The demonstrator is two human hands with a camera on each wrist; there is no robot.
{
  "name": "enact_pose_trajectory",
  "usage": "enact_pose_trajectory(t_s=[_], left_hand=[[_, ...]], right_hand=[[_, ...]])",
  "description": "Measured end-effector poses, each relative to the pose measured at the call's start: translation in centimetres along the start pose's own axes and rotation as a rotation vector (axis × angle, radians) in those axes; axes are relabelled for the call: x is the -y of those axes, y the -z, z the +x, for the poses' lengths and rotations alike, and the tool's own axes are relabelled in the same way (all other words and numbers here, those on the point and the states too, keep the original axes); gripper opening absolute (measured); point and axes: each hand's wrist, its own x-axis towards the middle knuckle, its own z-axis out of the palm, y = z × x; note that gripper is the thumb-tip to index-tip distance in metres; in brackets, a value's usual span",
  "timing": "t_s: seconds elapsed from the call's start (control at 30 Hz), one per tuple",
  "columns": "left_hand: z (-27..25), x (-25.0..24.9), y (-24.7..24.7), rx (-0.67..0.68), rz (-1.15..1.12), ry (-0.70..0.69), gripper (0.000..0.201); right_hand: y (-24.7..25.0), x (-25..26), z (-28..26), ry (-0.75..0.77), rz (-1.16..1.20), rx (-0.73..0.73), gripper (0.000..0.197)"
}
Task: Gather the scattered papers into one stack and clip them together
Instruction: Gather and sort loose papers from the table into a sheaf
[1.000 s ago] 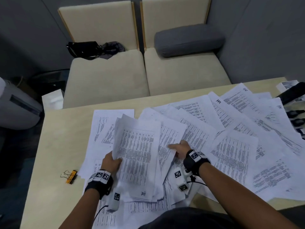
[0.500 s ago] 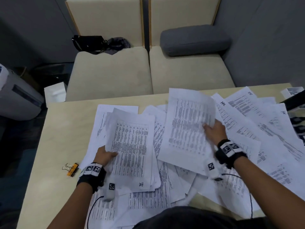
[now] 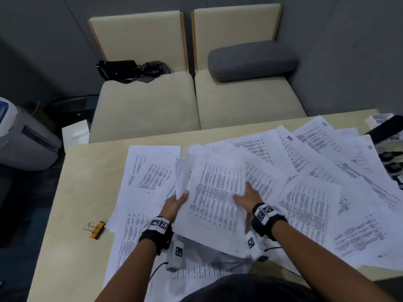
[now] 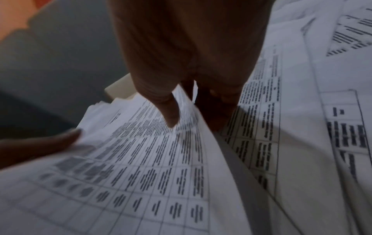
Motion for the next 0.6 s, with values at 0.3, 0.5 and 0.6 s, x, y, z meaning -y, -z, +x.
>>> enact_pose_trajectory(t_s=[0.3, 0.5, 0.6], left_hand=[[-0.4, 1.3, -0.1, 0.024, 0.119, -0.015, 0.035], [-2.8, -2.4, 0.7, 0.072, 0.052, -0.288, 0.030], [-3.8, -5.7, 0.6, 0.043, 0.015, -0.358, 0.029]], right_hand=[[-1.1, -2.7, 1.3, 0.154, -0.113, -0.154, 0.044], [2.7, -2.0, 1.2, 0.060, 0.590, 0.027, 0.123], [4.9, 2.9, -2.3, 0.328, 0.546, 0.023, 0.075]])
